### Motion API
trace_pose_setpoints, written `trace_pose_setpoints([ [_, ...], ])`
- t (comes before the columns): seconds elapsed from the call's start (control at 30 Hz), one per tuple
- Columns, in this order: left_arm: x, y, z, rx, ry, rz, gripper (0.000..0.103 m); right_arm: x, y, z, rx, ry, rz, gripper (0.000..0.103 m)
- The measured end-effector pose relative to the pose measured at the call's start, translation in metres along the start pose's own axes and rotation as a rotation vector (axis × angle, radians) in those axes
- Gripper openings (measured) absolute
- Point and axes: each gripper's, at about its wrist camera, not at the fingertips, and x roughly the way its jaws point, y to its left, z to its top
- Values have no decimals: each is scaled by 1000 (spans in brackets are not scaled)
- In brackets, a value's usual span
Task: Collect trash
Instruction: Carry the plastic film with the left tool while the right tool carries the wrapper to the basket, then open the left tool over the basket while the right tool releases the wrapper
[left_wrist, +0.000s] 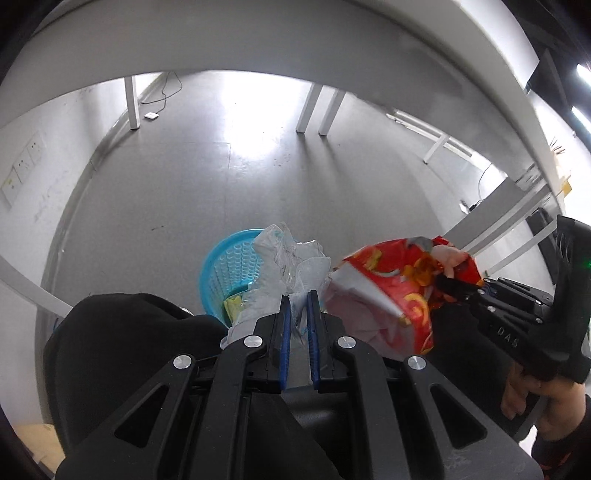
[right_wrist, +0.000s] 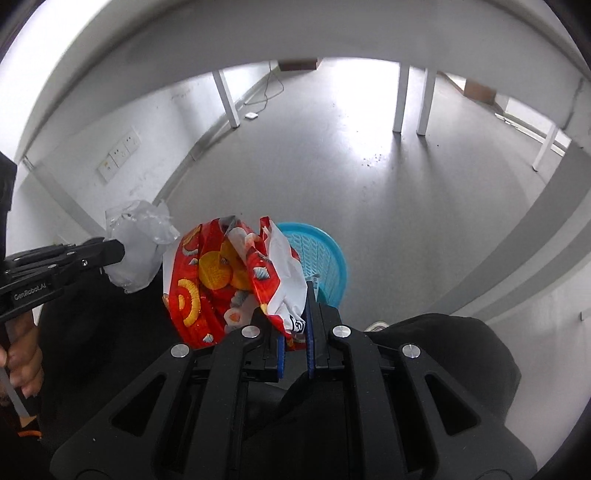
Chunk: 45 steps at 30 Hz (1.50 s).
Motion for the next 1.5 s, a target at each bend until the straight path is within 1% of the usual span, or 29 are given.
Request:
trace_pose_setpoints([
  [0.13, 9, 0, 2, 12, -5, 35, 7, 11, -3, 5, 14, 12, -3, 7],
  [0.27, 19, 7, 4, -20, 11, 46, 7, 24, -6, 8, 33, 35, -3, 7],
  [0.3, 20, 9, 4, -28, 18, 50, 7, 26, -9, 5, 36, 40, -3, 7],
  [0.47, 32, 7, 7, -37, 23, 88, 7, 55, -15, 16, 63, 89, -22, 7],
  [0.53, 38, 8, 9, -60, 29, 87, 7, 66, -15, 20, 70, 110, -34, 7],
  [0.67, 50, 9, 14, -71, 46, 83, 7, 82, -11, 24, 58, 138, -50, 7],
  [0.87, 79, 20, 27, -114, 92, 109, 7, 121, -11, 32, 64, 187, -65, 7],
  [1.03, 100, 31, 35, -155, 110, 133, 7, 154, -9, 38, 47, 235, -81, 7],
  [1.2, 133, 36, 42, -181, 166, 142, 7, 185, -10, 40, 50, 290, -91, 7],
  [1.4, 157, 44, 52, -203, 216, 148, 7, 220, -19, 38, 95, 381, -69, 7],
  [1.5, 162, 50, 56, -219, 238, 154, 7, 237, -20, 41, 102, 416, -69, 7],
])
